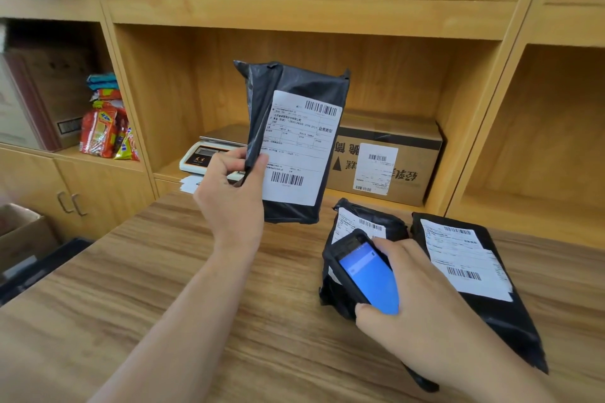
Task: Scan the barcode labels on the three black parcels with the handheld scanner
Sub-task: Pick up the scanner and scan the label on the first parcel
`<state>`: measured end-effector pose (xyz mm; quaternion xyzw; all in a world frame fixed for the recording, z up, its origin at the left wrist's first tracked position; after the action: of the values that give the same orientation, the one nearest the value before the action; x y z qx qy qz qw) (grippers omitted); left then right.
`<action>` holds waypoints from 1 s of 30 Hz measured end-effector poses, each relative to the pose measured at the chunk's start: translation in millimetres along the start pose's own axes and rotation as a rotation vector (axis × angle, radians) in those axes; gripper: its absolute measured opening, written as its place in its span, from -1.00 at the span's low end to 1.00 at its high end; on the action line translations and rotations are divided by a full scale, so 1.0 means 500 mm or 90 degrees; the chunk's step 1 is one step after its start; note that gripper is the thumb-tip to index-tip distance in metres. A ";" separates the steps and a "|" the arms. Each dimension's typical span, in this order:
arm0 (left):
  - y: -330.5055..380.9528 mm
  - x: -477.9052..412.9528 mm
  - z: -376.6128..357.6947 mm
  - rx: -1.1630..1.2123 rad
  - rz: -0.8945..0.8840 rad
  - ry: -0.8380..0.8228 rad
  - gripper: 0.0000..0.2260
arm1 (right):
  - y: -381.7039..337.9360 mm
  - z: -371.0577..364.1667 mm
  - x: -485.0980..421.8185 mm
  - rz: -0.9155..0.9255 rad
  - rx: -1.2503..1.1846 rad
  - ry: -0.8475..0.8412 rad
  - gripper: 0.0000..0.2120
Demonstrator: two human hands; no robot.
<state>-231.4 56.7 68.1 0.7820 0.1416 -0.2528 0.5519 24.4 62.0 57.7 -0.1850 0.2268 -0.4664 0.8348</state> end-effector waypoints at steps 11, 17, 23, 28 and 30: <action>-0.003 0.006 -0.005 -0.027 -0.001 -0.021 -0.83 | -0.002 0.001 0.003 0.012 0.004 -0.006 -0.21; -0.002 0.005 -0.004 -0.045 0.003 -0.024 -0.80 | 0.001 0.001 0.002 0.011 0.006 -0.002 -0.21; -0.006 0.005 -0.005 -0.042 0.017 -0.025 -0.84 | 0.011 0.030 -0.004 0.005 0.001 0.035 -0.18; -0.013 0.002 -0.009 -0.064 0.026 -0.037 -0.83 | 0.009 0.032 0.001 0.020 0.038 0.006 -0.24; -0.017 0.001 -0.010 -0.077 0.024 -0.041 -0.82 | 0.009 0.024 0.002 0.026 0.050 -0.007 -0.19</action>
<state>-234.3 64.4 62.3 0.7415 0.1241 -0.2582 0.6067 34.8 64.4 64.9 -0.1499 0.2078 -0.4564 0.8521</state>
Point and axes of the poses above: each hand's wrist, its own x-axis away from the middle knuckle, its own z-axis out of the back of the hand, y = z × x, the point moved 5 cm from there along -x, towards the middle knuckle, and after that the axes turned 9 degrees about y, right-handed, at the moved point
